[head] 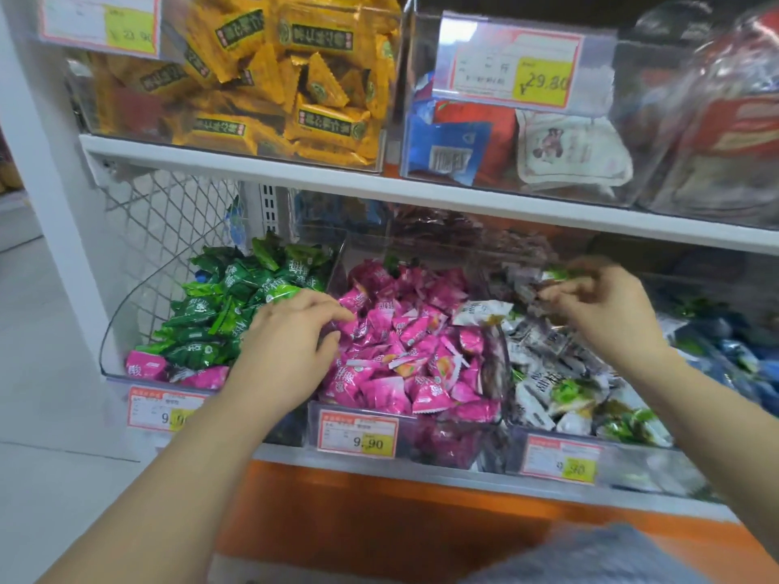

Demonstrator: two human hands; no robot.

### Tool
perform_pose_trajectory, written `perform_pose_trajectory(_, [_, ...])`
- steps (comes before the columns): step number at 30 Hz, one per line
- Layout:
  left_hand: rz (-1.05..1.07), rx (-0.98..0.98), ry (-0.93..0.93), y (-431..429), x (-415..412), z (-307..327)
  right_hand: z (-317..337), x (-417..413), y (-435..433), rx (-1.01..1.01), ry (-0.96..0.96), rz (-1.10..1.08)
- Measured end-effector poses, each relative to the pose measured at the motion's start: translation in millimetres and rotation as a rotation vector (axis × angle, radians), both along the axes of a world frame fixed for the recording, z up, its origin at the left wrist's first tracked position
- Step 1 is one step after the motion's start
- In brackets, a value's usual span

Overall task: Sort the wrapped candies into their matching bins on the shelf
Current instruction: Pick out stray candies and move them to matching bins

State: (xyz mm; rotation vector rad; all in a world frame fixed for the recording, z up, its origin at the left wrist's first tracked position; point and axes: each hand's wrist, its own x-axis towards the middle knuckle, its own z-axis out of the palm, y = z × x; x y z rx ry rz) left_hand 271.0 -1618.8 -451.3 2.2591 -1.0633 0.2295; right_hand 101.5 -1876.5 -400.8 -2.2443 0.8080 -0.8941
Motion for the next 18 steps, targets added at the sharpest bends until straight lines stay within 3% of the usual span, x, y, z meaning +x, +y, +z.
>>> perform_pose_trajectory(5, [0.005, -0.006, 0.005, 0, -4, 1, -17, -12, -13, -0.072, 0.187, -0.145])
perform_pose_trajectory(8, [-0.004, 0.005, 0.014, 1, -3, 1, -22, -15, -13, -0.218, 0.415, -0.201])
perform_pose_trajectory(10, [-0.004, 0.008, 0.024, 1, -2, 2, -17, -12, 0, -0.326, 0.437, -0.259])
perform_pose_trajectory(12, [-0.006, 0.010, 0.027, 0, 0, 1, -8, -7, 21, -0.436, 0.328, -0.136])
perform_pose_trajectory(14, [-0.011, 0.003, 0.030, -1, 1, 1, 2, -1, 41, -0.447, 0.332, 0.151])
perform_pose_trajectory(16, [-0.014, -0.002, 0.036, -1, 2, 1, 3, 6, 55, -0.485, 0.570, 0.336])
perform_pose_trajectory(18, [-0.020, -0.004, 0.039, 0, 2, 1, 0, 13, 59, -0.538, 0.779, 0.358])
